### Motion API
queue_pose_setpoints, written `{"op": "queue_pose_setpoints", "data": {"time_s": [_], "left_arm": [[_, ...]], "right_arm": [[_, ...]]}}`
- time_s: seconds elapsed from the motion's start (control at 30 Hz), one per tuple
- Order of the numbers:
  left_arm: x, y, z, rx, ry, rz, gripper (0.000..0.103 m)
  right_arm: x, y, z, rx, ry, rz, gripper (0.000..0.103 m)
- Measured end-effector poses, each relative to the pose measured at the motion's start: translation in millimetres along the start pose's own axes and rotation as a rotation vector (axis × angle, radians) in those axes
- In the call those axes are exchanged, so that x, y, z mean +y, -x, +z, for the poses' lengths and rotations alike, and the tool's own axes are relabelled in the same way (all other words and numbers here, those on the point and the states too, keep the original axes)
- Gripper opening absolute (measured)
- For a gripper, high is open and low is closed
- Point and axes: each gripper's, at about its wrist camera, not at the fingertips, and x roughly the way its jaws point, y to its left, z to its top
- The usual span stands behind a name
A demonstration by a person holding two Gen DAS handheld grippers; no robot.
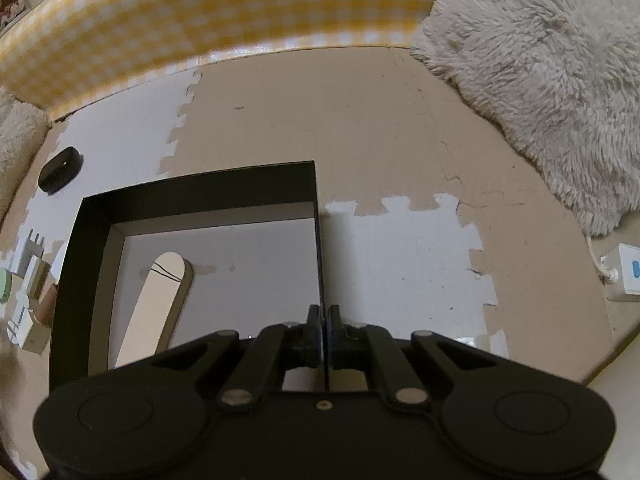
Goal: Organize rigid objects
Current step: 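Carry the clear case into the black box and release it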
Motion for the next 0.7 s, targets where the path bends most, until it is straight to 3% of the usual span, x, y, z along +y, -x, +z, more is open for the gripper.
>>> {"op": "queue_pose_setpoints", "data": {"time_s": [0.17, 0.3, 0.6, 0.7], "left_arm": [[-31, 14, -4, -0.070, -0.064, -0.050, 0.074], [-63, 19, -13, -0.093, -0.087, -0.148, 0.074], [-166, -2, -51, -0.042, -0.179, -0.366, 0.074], [-195, -18, -62, -0.022, -0.199, -0.405, 0.074]], "right_arm": [[4, 3, 0, -0.012, 0.020, -0.012, 0.003], [-1, 3, 1, -0.010, -0.006, 0.002, 0.003], [-7, 2, 0, 0.002, -0.058, 0.030, 0.004], [-6, 2, 1, 0.003, -0.053, 0.028, 0.004]]}}
